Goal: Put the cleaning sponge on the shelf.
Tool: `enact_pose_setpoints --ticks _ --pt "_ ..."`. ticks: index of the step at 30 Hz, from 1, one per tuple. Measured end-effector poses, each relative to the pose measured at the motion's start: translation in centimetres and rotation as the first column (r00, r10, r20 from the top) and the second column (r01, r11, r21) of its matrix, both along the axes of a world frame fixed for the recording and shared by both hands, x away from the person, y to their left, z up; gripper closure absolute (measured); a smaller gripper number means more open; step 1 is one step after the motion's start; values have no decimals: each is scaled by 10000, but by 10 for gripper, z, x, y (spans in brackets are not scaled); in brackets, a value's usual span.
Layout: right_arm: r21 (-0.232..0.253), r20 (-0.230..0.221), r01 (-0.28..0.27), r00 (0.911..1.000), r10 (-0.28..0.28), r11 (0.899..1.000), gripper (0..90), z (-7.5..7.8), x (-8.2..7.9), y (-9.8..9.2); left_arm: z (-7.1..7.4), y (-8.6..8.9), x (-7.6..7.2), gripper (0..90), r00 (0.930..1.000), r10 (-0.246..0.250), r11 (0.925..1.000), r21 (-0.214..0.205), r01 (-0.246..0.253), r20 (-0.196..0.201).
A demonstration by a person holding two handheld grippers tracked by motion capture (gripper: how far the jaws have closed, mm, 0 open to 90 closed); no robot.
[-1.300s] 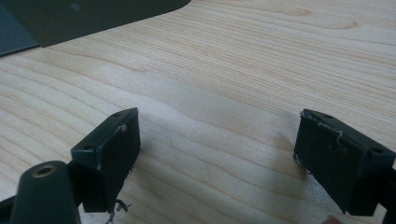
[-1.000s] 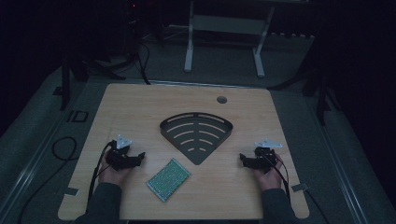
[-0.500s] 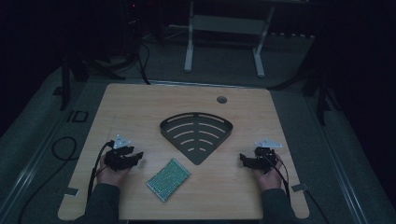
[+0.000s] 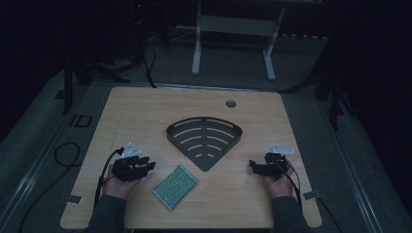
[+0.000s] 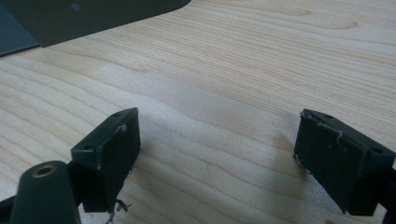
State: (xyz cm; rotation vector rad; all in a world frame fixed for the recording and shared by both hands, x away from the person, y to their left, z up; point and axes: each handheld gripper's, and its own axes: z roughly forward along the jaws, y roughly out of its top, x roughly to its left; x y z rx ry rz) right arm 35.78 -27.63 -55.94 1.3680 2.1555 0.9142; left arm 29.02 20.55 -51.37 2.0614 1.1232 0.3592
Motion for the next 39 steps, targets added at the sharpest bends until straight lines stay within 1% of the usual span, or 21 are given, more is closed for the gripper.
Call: enact_pose_setpoints --ticks 4,7,9,14,15,16,18,21,24,27,29,30,31,32,34,39 --pt "0 0 1 10000 -1 10000 139 0 0 0 1 -9 -4 683 9984 -484 9987 -190 479 -282" --pt "-1 6 6 10000 -6 10000 139 0 0 0 1 -15 -3 690 9966 -654 9976 -279 640 -509" --pt "-2 7 14 10000 -14 10000 139 0 0 0 1 -18 -3 688 9952 -787 9965 -314 770 -587" --pt "-1 8 16 10000 -16 10000 138 0 0 0 -2 -31 -1 666 9900 -1163 9932 -109 1158 -802" --pt "-1 8 16 10000 -16 10000 138 0 0 0 -2 -31 -1 666 9900 -1163 9932 -109 1158 -802" --pt "-2 8 14 10000 -14 10000 139 0 0 0 -3 -36 -1 666 9883 -1216 9926 -104 1212 -922" --pt "-1 6 18 10000 -18 10000 139 0 0 0 -6 -39 -1 672 9866 -1246 9922 -85 1244 -1053" --pt "-3 6 22 10000 -22 10000 139 0 0 0 -8 -42 -1 679 9839 -1296 9914 4 1307 -1228" --pt "-2 6 24 10000 -24 10000 139 0 0 0 -10 -43 -1 679 9810 -1407 9899 -36 1415 -1333" --pt "-1 5 25 10000 -25 10000 139 0 0 0 -12 -43 1 685 9800 -1372 9905 -66 1377 -1442" --pt "-3 7 21 10000 -21 10000 139 0 0 0 -14 -44 2 697 9779 -1324 9908 52 1350 -1618" --pt "-4 6 24 10000 -24 10000 139 0 0 0 -15 -44 3 705 9770 -1208 9915 258 1272 -1756" --pt "-4 7 25 10000 -25 10000 139 0 0 0 -16 -44 3 713 9766 -1160 9918 313 1236 -1809" --pt "-2 7 29 10000 -29 10000 139 0 0 0 -17 -44 3 719 9753 -1179 9919 251 1247 -1868" --pt "-3 6 32 10000 -32 10000 139 0 0 0 -18 -44 4 723 9747 -1165 9923 190 1223 -1906" --pt "-3 4 38 10000 -38 10000 139 0 0 0 -19 -43 6 726 9695 -1254 9916 48 1293 -2108"
